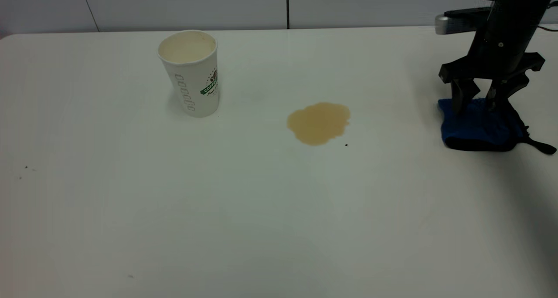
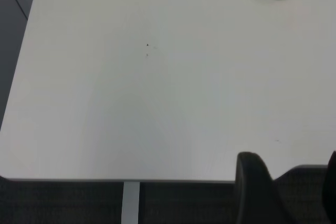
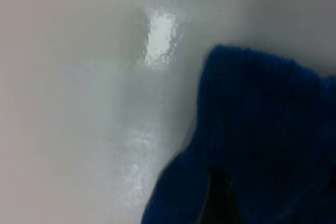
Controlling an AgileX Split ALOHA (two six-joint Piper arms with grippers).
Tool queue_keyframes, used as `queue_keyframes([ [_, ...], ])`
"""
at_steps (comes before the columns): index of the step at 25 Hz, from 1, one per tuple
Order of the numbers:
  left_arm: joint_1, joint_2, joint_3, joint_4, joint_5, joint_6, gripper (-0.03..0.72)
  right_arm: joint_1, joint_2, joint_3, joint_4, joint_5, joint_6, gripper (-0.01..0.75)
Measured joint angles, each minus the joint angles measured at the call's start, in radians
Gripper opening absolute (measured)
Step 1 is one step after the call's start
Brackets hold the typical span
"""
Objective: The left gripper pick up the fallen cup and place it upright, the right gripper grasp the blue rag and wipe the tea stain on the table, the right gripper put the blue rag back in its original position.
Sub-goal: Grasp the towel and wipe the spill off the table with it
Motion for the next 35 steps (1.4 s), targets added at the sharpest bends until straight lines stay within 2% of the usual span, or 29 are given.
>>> queue_keyframes([
  [4,0.0,0.0,0.0,0.0,0.0,0.0,0.351,-0.003,0.027,0.0,-0.012,-0.008,0.0,0.59],
  [8,0.0,0.0,0.0,0.0,0.0,0.0,0.351,-0.004,0.036,-0.001,-0.017,-0.013,0.0,0.506],
  [10,0.0,0.0,0.0,0.0,0.0,0.0,0.351,-0.007,0.038,-0.005,-0.007,-0.013,0.0,0.428],
  [15,0.0,0.0,0.0,0.0,0.0,0.0,0.351,-0.012,0.038,-0.007,0.077,-0.013,0.004,0.129],
  [16,0.0,0.0,0.0,0.0,0.0,0.0,0.351,-0.011,0.038,-0.007,0.096,-0.013,0.004,0.088],
  [22,0.0,0.0,0.0,0.0,0.0,0.0,0.351,0.053,0.038,-0.014,0.13,-0.003,0.004,0.067],
  [28,0.0,0.0,0.0,0.0,0.0,0.0,0.351,0.208,0.039,-0.058,0.153,0.08,0.004,0.067],
  [35,0.0,0.0,0.0,0.0,0.0,0.0,0.351,0.403,0.056,-0.087,0.21,0.056,0.002,0.067],
])
